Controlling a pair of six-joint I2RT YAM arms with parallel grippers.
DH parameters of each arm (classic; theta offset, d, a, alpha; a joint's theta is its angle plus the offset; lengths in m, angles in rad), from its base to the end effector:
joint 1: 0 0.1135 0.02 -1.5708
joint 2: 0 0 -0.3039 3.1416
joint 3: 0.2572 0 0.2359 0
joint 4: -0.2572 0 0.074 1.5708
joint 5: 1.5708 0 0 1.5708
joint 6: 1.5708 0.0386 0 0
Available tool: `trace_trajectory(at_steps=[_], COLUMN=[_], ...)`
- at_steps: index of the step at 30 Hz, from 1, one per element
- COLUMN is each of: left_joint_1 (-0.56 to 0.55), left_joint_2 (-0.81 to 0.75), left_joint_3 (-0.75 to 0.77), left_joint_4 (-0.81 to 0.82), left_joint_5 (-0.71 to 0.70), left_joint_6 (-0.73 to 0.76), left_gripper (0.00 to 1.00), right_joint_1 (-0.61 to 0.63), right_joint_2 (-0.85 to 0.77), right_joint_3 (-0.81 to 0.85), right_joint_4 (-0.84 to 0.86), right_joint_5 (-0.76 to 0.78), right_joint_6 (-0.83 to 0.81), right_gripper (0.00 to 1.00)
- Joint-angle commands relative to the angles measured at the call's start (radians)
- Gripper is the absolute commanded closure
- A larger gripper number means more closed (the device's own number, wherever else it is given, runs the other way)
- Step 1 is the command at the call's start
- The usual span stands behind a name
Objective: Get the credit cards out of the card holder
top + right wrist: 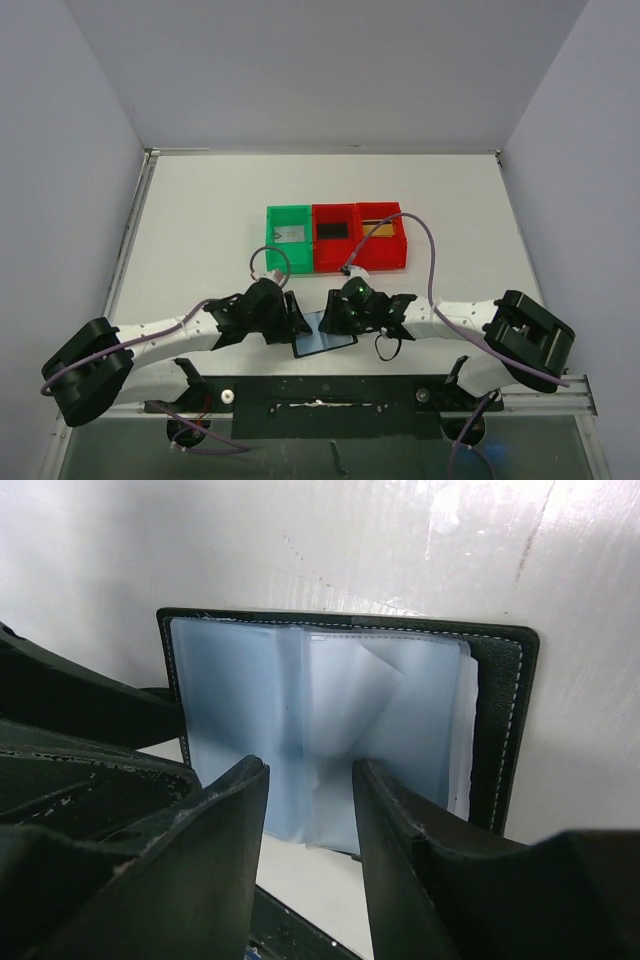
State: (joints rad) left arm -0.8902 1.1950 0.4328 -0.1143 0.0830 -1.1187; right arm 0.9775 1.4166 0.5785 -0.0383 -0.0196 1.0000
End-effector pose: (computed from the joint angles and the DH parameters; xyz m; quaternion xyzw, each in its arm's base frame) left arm 0.1151 -0.1473 0.1956 -0.0931 0.9350 -0.3078 0.1495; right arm 0.1350 0.2015 0.1978 0.0073 0.9403 0.2893 0.1794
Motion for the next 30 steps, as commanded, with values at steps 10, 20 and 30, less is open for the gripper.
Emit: trace_trajectory(at_steps=[10, 20, 30], left_joint_1=[-0.016, -0.024, -0.025], left_joint_2=[0.077, 0.090, 0.004], left_joint_3=[0.003, 0.031, 0.034], left_joint_4=[0.214, 0.166, 0.112], left_joint_5=[0.047, 0.009, -0.037], left_joint_6=[-0.049, -0.036, -0.023], left_gripper=[0.53, 0.74, 0.99], right_joint_1=[0.025, 0.025, 0.024], right_joint_2=[0.030, 0.019, 0.017], right_joint_3=[-0.148, -0.149, -0.135], right_joint_4=[0.080, 0.074, 0.068], right_joint_5=[0.007, 0.024, 0.035], right_joint_6=[0.121, 0.121, 0.117], right_gripper=[0.64, 0.65, 0.65])
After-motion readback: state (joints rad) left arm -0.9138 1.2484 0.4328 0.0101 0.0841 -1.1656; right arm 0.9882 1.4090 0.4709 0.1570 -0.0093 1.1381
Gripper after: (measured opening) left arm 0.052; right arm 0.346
